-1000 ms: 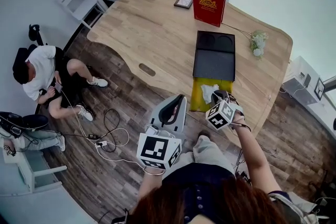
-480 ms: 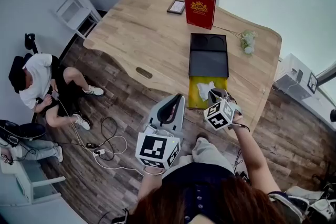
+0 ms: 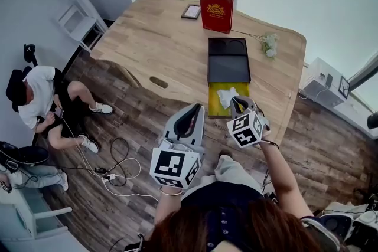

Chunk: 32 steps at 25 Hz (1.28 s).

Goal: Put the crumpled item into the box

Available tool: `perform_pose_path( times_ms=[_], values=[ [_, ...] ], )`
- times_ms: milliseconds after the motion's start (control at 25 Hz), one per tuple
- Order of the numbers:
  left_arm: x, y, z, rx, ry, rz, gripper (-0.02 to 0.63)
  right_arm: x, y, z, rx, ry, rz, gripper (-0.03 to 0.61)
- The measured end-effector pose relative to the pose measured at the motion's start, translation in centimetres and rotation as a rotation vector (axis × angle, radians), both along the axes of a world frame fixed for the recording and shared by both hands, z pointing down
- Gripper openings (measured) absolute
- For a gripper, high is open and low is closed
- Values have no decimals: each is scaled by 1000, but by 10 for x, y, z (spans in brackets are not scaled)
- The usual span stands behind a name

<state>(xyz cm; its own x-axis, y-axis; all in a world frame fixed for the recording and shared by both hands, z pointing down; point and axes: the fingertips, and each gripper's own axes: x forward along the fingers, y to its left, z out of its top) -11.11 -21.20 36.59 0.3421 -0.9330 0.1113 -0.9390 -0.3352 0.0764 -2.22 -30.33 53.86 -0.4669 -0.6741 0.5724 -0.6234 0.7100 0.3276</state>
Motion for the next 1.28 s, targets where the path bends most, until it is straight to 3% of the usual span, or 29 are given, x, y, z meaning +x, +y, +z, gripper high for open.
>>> perform_pose_path(
  times_ms=[1280],
  values=[
    [16,118,-22,92,18,109,32,30,133,-123,206,-259,204,28]
  ],
)
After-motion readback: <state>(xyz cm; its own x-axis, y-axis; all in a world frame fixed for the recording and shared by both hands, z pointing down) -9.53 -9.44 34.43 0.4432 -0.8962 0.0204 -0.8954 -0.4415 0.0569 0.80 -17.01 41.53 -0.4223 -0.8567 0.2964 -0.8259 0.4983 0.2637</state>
